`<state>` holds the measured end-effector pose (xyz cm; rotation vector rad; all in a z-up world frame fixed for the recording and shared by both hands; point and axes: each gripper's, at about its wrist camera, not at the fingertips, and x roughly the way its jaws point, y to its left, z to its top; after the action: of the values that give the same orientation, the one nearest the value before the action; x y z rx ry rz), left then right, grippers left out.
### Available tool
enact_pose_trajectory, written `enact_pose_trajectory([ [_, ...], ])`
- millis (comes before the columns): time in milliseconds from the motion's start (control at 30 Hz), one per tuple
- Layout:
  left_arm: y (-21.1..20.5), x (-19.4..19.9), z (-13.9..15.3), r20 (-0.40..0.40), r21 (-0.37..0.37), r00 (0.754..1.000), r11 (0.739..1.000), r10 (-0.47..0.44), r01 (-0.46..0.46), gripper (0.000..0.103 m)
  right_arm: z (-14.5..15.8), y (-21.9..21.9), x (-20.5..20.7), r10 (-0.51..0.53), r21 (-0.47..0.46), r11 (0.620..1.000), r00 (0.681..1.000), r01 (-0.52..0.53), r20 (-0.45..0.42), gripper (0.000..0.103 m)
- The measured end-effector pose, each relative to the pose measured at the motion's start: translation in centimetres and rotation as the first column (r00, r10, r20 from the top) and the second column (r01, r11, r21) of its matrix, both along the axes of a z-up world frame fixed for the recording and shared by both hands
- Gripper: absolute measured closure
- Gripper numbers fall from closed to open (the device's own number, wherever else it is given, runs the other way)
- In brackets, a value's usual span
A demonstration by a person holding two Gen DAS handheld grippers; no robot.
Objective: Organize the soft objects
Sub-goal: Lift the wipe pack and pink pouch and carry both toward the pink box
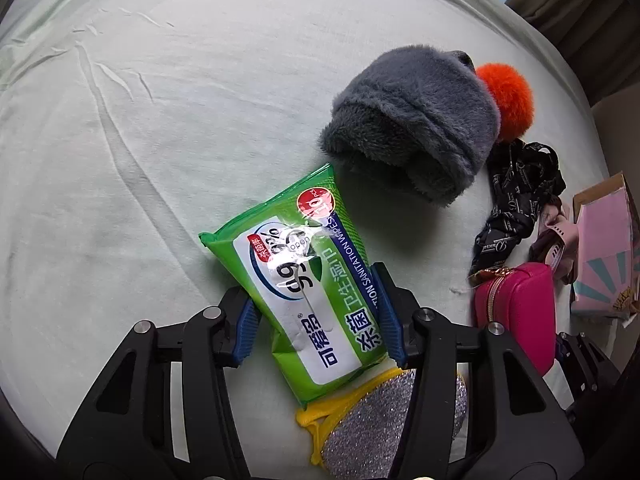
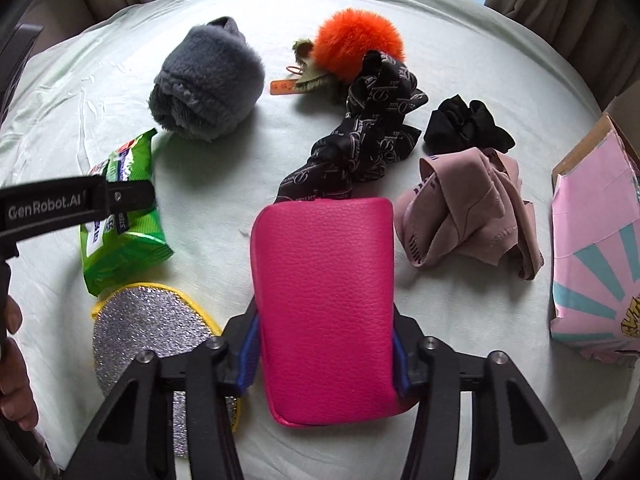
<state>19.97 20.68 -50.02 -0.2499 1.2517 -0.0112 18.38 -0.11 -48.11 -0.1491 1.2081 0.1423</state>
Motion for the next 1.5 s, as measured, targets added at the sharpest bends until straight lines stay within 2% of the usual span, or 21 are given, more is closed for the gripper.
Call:
enact_pose_trajectory([
  [100, 0.3, -0.4, 0.5, 0.005, -0.010, 1.000, 1.000, 0.011, -0.011, 0.057, 1.0, 0.1, -0.4, -0.015, 0.004, 1.000, 1.000, 0.015, 0.005, 0.059],
  [233, 1.9, -0.9, 3.8, 0.022, -0.010, 1.000, 1.000, 0.015, -0.015, 0.057, 2.9, 0.3, -0.3, -0.030, 0.018, 0.999, 0.999, 0.030, 0.026, 0.061],
  [333, 1.6, -1.0, 5.7, 0.037, -0.006, 0.999, 1.000, 0.021, -0.021, 0.057, 4.7, 0.3, -0.5, -0.037, 0.030, 0.999, 0.998, 0.036, 0.042, 0.062],
  [500, 1.6, -2.0, 10.5, 0.071, -0.008, 0.997, 0.999, 0.039, -0.038, 0.057, 9.2, -0.7, -1.2, -0.056, 0.050, 0.997, 0.995, 0.052, 0.083, 0.063],
  [667, -0.6, -2.0, 16.3, 0.125, 0.009, 0.992, 1.000, -0.001, 0.000, 0.057, 14.3, -2.7, -2.3, -0.090, 0.084, 0.993, 0.987, 0.079, 0.131, 0.063],
  [867, -5.8, -2.2, 22.4, 0.182, 0.031, 0.982, 0.998, -0.051, 0.046, 0.057, 20.7, -6.5, -2.7, -0.124, 0.119, 0.987, 0.975, 0.104, 0.184, 0.064],
  [1000, -9.6, -2.2, 25.9, 0.210, 0.027, 0.976, 0.998, -0.058, 0.053, 0.057, 24.2, -10.6, -2.8, -0.137, 0.125, 0.986, 0.966, 0.111, 0.222, 0.064],
  [1133, -14.2, -2.2, 28.6, 0.246, 0.020, 0.966, 0.997, -0.072, 0.070, 0.057, 26.4, -14.8, -2.9, -0.155, 0.134, 0.983, 0.961, 0.126, 0.230, 0.064],
  [1300, -21.5, -2.0, 30.7, 0.267, 0.006, 0.958, 0.994, -0.107, 0.109, 0.057, 28.0, -21.4, -2.9, -0.190, 0.140, 0.977, 0.953, 0.160, 0.236, 0.064],
  [1500, -30.9, -1.0, 30.4, 0.234, -0.020, 0.957, 0.983, -0.172, 0.182, 0.057, 28.7, -29.8, -1.9, -0.242, 0.149, 0.965, 0.951, 0.215, 0.195, 0.064],
])
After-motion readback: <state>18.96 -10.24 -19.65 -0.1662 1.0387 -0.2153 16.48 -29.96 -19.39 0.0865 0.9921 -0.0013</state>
